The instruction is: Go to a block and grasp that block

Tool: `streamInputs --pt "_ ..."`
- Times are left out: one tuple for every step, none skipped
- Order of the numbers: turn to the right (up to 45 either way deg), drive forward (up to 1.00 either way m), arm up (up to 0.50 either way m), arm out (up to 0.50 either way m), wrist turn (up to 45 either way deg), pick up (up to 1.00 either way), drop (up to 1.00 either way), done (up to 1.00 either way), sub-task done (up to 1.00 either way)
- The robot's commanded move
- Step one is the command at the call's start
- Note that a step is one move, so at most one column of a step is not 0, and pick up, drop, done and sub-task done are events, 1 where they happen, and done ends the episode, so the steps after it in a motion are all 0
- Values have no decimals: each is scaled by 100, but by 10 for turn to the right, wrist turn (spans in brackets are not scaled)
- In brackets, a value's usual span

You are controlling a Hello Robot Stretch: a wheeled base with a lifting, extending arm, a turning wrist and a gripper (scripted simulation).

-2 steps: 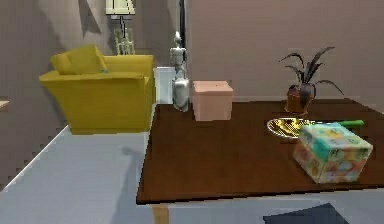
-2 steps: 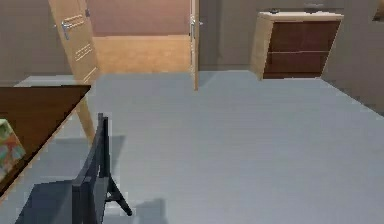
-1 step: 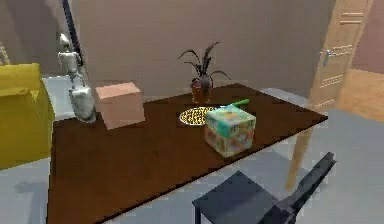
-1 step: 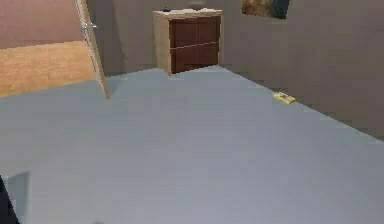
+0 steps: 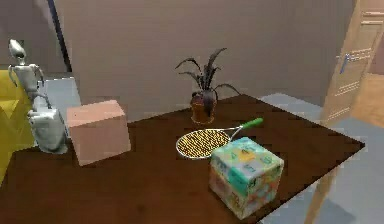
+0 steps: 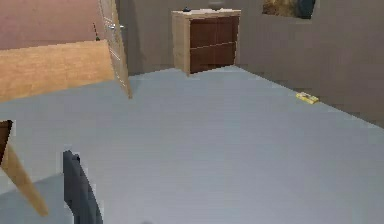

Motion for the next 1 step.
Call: streamInputs --pt "-450 0 0 0 0 0 0 0 0"
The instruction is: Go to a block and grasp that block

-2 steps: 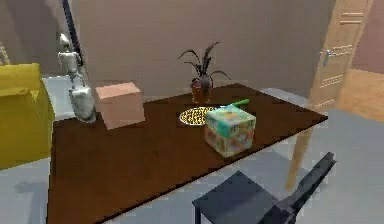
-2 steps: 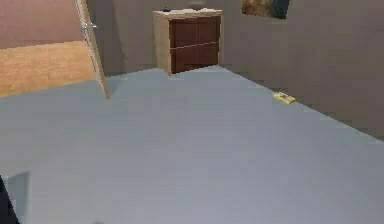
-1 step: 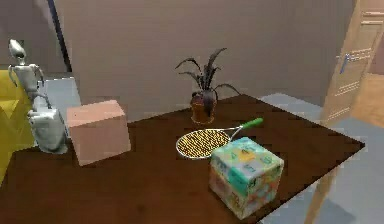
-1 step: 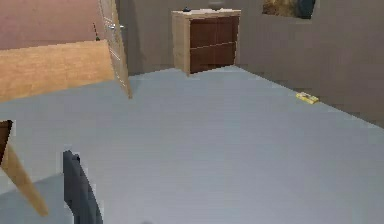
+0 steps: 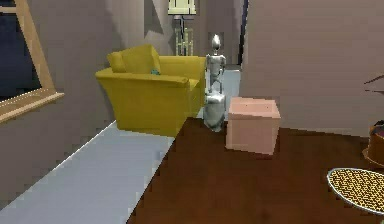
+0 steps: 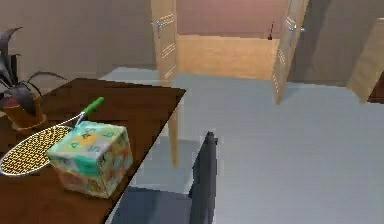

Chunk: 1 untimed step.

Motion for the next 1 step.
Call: streamInputs --pt "-240 0 0 0 0 0 0 0 0"
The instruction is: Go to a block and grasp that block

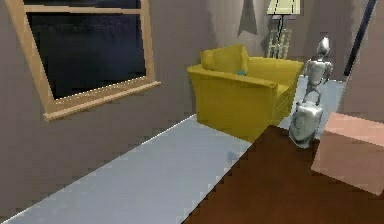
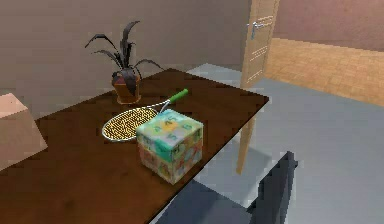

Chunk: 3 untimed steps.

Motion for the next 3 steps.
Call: streamInputs --pt "0 0 50 0 0 0 0 0 0" --pt "0 0 38 0 0 0 0 0 0" --pt "0 0 0 24 0 0 0 0 0"
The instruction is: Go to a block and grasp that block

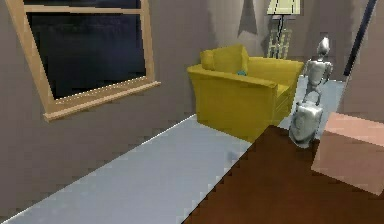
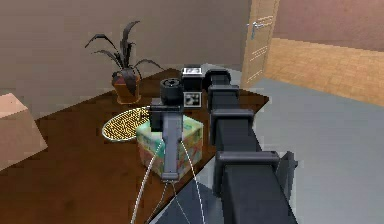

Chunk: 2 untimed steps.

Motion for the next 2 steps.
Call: streamInputs --pt "0 0 0 0 450 0 0 0 0" --pt "0 0 0 0 450 0 0 0 0"
